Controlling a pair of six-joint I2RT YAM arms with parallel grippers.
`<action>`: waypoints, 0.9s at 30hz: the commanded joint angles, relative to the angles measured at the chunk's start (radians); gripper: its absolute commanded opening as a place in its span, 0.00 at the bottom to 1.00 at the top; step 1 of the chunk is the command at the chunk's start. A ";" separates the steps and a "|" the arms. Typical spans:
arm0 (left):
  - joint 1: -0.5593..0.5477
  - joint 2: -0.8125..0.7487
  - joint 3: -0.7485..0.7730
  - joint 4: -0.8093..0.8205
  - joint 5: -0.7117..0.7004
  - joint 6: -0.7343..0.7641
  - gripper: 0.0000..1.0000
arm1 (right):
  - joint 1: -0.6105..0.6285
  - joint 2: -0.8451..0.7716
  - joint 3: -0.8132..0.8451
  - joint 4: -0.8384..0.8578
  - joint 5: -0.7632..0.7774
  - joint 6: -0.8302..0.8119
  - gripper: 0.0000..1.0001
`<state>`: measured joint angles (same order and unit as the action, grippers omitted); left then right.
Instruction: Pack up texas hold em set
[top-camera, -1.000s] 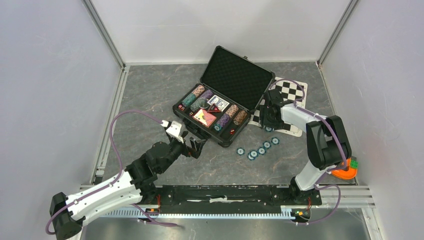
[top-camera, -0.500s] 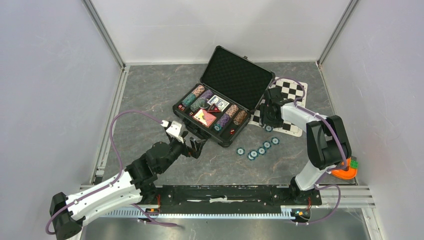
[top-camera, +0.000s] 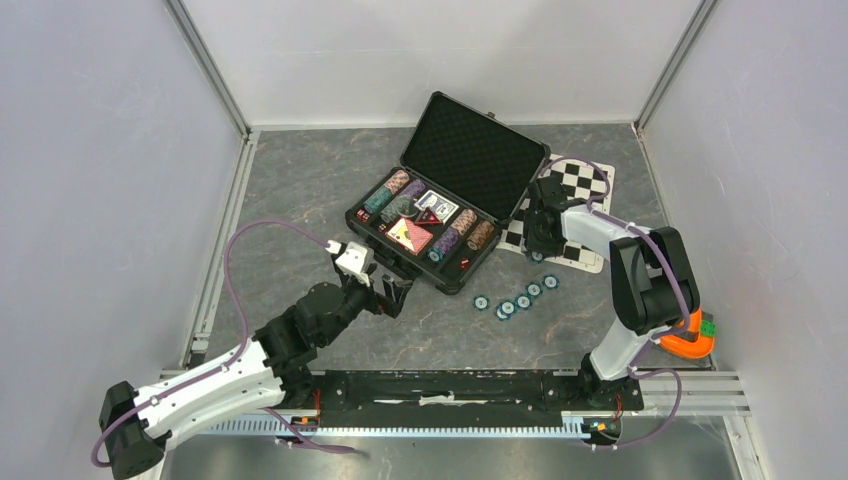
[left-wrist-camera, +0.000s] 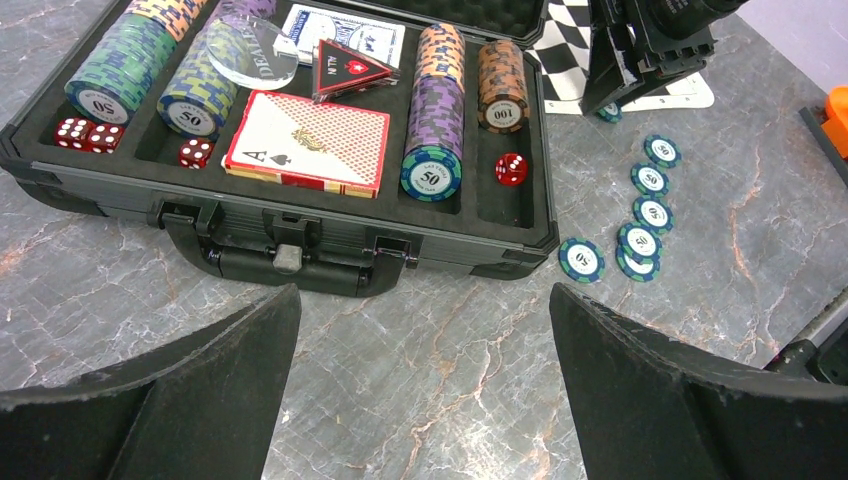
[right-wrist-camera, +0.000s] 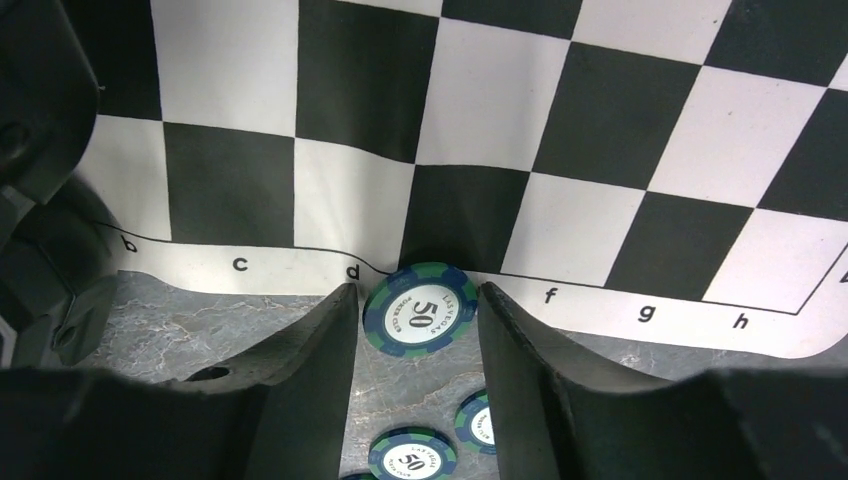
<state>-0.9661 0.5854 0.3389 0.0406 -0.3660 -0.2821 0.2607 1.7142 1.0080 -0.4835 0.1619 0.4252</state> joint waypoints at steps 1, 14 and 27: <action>0.002 0.001 0.010 0.018 -0.029 0.035 1.00 | -0.002 -0.003 -0.014 0.038 -0.025 0.013 0.50; 0.001 0.010 0.013 0.018 -0.031 0.034 1.00 | -0.001 -0.069 0.081 -0.030 -0.020 -0.001 0.36; 0.001 0.018 0.014 0.022 -0.028 0.032 1.00 | -0.002 -0.129 0.065 -0.052 -0.004 -0.028 0.55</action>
<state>-0.9661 0.6003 0.3389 0.0402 -0.3698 -0.2821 0.2600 1.6123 1.0573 -0.5224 0.1406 0.4168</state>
